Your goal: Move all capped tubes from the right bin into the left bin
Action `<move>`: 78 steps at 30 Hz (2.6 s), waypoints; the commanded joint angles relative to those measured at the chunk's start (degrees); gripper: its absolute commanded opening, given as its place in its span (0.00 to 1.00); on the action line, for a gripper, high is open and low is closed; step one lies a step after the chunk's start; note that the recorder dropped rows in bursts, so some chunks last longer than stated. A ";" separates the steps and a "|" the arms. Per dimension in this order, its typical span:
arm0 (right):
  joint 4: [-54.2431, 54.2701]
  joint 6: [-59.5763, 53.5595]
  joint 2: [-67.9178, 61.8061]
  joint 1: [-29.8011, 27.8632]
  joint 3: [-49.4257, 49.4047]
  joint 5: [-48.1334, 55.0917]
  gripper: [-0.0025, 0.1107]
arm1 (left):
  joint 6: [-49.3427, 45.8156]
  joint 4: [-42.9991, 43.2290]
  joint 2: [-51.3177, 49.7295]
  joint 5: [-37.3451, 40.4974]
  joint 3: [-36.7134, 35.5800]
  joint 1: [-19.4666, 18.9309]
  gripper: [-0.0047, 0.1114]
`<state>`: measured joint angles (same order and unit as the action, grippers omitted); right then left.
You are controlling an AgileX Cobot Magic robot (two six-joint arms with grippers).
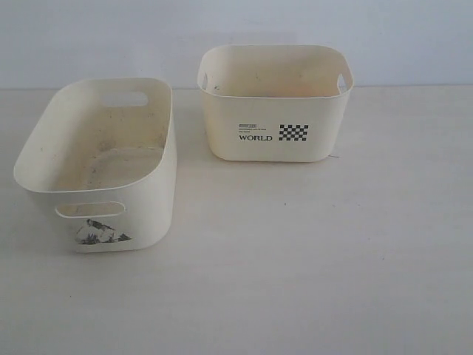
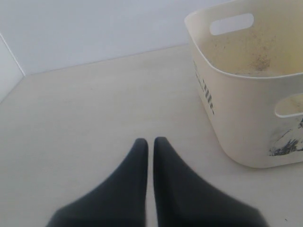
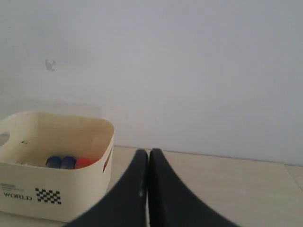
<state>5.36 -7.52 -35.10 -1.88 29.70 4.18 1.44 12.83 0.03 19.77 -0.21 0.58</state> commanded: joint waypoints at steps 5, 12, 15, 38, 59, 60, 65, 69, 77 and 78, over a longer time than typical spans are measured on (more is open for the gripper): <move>0.03 9.82 -8.99 -0.32 0.81 -18.14 0.02 | 0.54 0.12 -0.03 -0.25 0.21 -0.02 0.08; -6.62 10.36 -20.35 2.60 10.74 -14.58 0.02 | 0.54 0.12 -0.03 -0.25 0.21 -0.02 0.08; -11.81 9.72 -26.23 5.20 18.61 -6.28 0.02 | 0.54 0.12 -0.03 -0.25 0.21 -0.02 0.08; -11.25 1.22 -47.67 9.89 42.94 17.98 0.02 | 0.54 0.12 -0.03 -0.25 0.21 -0.02 0.08; -0.83 -15.74 -49.10 9.89 42.94 23.48 0.02 | 0.54 0.12 -0.03 -0.25 0.21 -0.02 0.08; 2.98 -20.55 -50.06 9.89 42.94 26.08 0.02 | 0.54 0.12 -0.03 -0.25 0.21 -0.02 0.08; 9.33 -27.72 -52.99 9.89 44.63 25.33 0.02 | 0.54 0.12 -0.03 -0.25 0.21 -0.02 0.08; 11.97 -35.24 -54.85 10.35 52.91 33.84 0.02 | 0.54 0.12 -0.03 -0.25 0.21 -0.02 0.08; 8.67 -12.23 -66.52 10.56 71.93 48.52 0.02 | 0.54 0.12 -0.03 -0.25 0.21 -0.02 0.08; 7.38 -10.64 -68.42 10.56 75.04 51.19 0.02 | 0.54 0.12 -0.03 -0.25 0.21 -0.02 0.08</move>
<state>15.40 -26.68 -99.54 8.62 98.36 48.87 1.44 12.83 0.03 19.77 -0.21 0.58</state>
